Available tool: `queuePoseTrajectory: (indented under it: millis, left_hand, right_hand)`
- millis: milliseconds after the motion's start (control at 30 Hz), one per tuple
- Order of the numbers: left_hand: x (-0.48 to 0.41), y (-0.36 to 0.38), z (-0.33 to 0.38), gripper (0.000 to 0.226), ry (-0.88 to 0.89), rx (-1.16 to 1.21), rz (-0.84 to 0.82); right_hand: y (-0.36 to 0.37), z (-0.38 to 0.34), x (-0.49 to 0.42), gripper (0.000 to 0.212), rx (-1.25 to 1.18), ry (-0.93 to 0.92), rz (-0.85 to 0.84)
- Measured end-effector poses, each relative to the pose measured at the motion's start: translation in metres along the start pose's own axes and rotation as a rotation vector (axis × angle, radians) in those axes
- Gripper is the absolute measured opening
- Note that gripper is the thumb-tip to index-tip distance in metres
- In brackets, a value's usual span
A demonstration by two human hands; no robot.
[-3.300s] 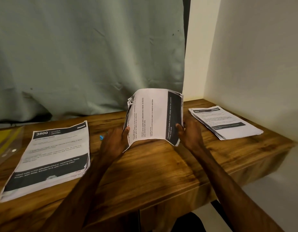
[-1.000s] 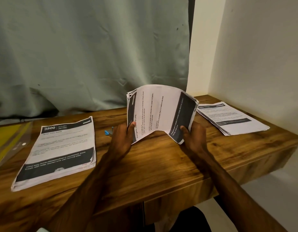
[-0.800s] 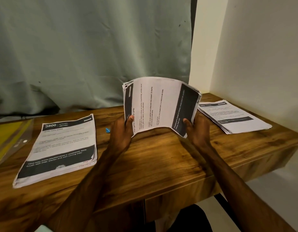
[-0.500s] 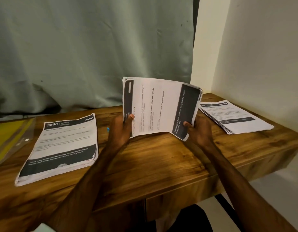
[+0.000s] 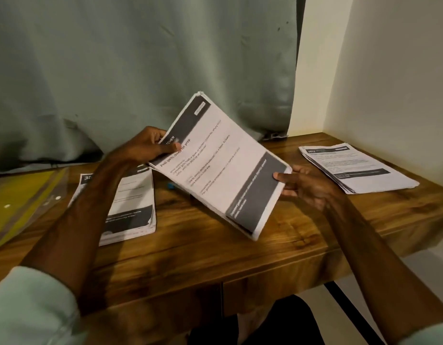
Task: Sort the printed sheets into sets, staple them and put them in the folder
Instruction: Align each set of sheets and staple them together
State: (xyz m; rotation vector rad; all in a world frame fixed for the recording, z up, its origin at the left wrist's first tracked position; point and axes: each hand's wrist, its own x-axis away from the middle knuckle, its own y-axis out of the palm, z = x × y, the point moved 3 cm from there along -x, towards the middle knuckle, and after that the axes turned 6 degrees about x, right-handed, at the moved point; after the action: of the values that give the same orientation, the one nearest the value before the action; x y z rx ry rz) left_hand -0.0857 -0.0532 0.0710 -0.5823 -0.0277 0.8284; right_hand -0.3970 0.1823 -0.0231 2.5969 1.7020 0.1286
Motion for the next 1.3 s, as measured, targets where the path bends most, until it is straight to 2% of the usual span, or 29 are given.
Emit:
queuePoseTrajectory:
  millis: [167,233,367,400,467,533,567,667,767,867,1000,1167,1300]
  left_hand:
    - [-0.005,-0.003,0.007,0.067,-0.041,-0.060,-0.217]
    - [-0.008,-0.001,0.013,0.064,-0.047,-0.084,-0.272]
    - [-0.018,0.010,0.038,0.037,-0.033,-0.137,-0.303]
    - [-0.022,0.010,0.043,0.034,-0.014,-0.151,-0.272]
    - [-0.026,0.003,0.049,0.037,0.041,-0.096,-0.090]
    - [-0.025,-0.002,0.045,0.045,0.089,0.174,0.131]
    - [-0.024,0.002,0.040,0.048,0.083,0.357,0.182]
    - [-0.015,0.039,0.021,0.043,-0.012,0.782,0.121]
    - [-0.004,0.081,0.007,0.040,-0.082,0.951,0.026]
    - [-0.002,0.100,0.001,0.038,-0.108,0.955,0.126]
    - [0.000,0.110,0.016,0.021,0.015,0.680,0.326]
    - [0.011,0.122,0.032,0.019,0.203,0.617,0.360]
    - [0.015,0.136,0.022,0.019,0.202,0.615,0.385]
  right_hand:
    - [0.009,-0.015,0.000,0.050,0.241,0.025,-0.162]
    - [0.020,-0.024,0.003,0.042,0.346,0.038,-0.226]
    - [0.051,-0.037,0.009,0.032,0.416,0.031,-0.312]
    - [0.055,-0.040,0.008,0.031,0.432,0.002,-0.292]
    - [0.057,-0.044,0.007,0.031,0.464,-0.055,-0.222]
    - [0.054,-0.045,0.003,0.038,0.394,-0.076,-0.156]
    - [0.051,-0.045,0.002,0.039,0.333,-0.074,-0.123]
    - [0.051,-0.049,0.004,0.026,0.213,-0.103,-0.060]
    - [0.056,-0.048,0.002,0.022,0.153,-0.142,-0.032]
    - [0.059,-0.049,-0.004,0.030,0.161,-0.205,0.036]
    - [0.057,-0.050,-0.006,0.034,0.292,-0.345,0.251]
    - [0.063,-0.043,-0.003,0.034,0.291,-0.474,0.402]
    - [0.062,-0.024,-0.001,0.027,0.239,-0.480,0.433]
